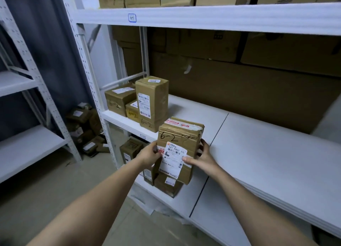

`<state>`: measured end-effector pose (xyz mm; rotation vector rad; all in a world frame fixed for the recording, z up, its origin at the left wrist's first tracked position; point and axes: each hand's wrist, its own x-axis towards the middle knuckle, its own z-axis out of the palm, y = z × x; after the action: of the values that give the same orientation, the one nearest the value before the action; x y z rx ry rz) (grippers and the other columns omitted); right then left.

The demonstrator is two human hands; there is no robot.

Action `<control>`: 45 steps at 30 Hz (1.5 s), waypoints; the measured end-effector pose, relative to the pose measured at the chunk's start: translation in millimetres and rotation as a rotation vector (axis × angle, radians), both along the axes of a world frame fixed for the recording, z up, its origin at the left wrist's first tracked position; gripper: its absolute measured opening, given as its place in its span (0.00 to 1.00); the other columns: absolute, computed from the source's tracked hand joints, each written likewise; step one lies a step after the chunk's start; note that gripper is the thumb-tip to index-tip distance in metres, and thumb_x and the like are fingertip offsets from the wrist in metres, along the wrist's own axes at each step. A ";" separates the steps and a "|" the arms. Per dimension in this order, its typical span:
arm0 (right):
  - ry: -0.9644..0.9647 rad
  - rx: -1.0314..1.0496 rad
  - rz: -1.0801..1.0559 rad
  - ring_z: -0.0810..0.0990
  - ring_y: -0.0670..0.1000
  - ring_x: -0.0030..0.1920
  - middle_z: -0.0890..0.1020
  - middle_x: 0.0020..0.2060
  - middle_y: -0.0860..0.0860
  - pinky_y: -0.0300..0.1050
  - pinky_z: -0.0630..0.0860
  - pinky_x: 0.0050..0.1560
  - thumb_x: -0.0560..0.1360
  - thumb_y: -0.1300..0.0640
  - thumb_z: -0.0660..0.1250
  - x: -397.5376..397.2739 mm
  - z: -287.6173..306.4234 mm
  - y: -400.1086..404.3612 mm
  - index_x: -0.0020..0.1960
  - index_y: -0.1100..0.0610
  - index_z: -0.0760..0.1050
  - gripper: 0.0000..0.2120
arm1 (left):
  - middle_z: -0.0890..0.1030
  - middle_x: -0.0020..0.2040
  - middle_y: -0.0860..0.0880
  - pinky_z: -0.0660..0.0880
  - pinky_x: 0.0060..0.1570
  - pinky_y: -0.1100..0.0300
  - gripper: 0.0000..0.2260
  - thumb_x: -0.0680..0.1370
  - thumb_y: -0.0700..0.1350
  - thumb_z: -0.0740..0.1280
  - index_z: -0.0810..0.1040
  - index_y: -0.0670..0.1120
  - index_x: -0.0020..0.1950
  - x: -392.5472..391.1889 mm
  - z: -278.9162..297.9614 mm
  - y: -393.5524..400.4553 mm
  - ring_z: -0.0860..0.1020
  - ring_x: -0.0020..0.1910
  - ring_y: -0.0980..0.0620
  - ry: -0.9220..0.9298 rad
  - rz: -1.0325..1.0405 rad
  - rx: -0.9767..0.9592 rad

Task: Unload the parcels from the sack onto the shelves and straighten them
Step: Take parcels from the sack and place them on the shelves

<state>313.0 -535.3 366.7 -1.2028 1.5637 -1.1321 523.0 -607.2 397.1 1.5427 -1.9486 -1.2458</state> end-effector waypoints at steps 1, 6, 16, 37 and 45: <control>0.001 -0.003 -0.002 0.70 0.46 0.61 0.69 0.69 0.53 0.44 0.68 0.63 0.65 0.56 0.80 -1.8 0.8 -13.1 0.77 0.51 0.48 0.52 | 0.77 0.63 0.46 0.74 0.62 0.47 0.21 0.80 0.38 0.62 0.67 0.50 0.71 -2.5 0.3 -13.7 0.75 0.63 0.46 0.023 -0.006 0.022; 0.008 -0.040 -0.048 0.67 0.43 0.61 0.66 0.71 0.52 0.36 0.68 0.58 0.65 0.56 0.80 -3.3 1.6 -68.7 0.77 0.50 0.47 0.53 | 0.77 0.64 0.44 0.76 0.59 0.51 0.26 0.80 0.36 0.62 0.60 0.50 0.76 -8.3 -0.1 -76.7 0.74 0.64 0.44 0.058 -0.056 0.074; 0.056 -0.020 -0.160 0.63 0.48 0.71 0.62 0.74 0.50 0.46 0.67 0.68 0.64 0.59 0.80 13.6 -10.0 -150.1 0.78 0.48 0.41 0.58 | 0.74 0.68 0.46 0.71 0.64 0.51 0.28 0.80 0.38 0.61 0.57 0.53 0.77 4.2 -20.1 -186.0 0.72 0.67 0.46 -0.096 -0.297 -0.115; 0.273 0.135 -0.428 0.76 0.50 0.62 0.75 0.64 0.47 0.47 0.77 0.60 0.67 0.50 0.77 58.8 -26.7 -178.5 0.72 0.48 0.56 0.42 | 0.82 0.47 0.45 0.77 0.42 0.54 0.11 0.79 0.55 0.60 0.73 0.47 0.51 15.0 -65.0 -240.3 0.81 0.47 0.42 -0.334 -0.374 -0.438; 0.322 0.134 -0.492 0.74 0.53 0.65 0.72 0.67 0.51 0.50 0.74 0.62 0.70 0.52 0.75 67.8 -38.2 -184.2 0.74 0.51 0.55 0.40 | 0.82 0.51 0.44 0.73 0.45 0.56 0.15 0.82 0.52 0.55 0.79 0.46 0.51 -0.7 -71.8 -245.0 0.80 0.50 0.44 -0.464 -0.448 -0.341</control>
<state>380.8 -719.4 328.6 -0.9687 2.2309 -1.1472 522.4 -852.2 325.3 1.3421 -2.7477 -0.6651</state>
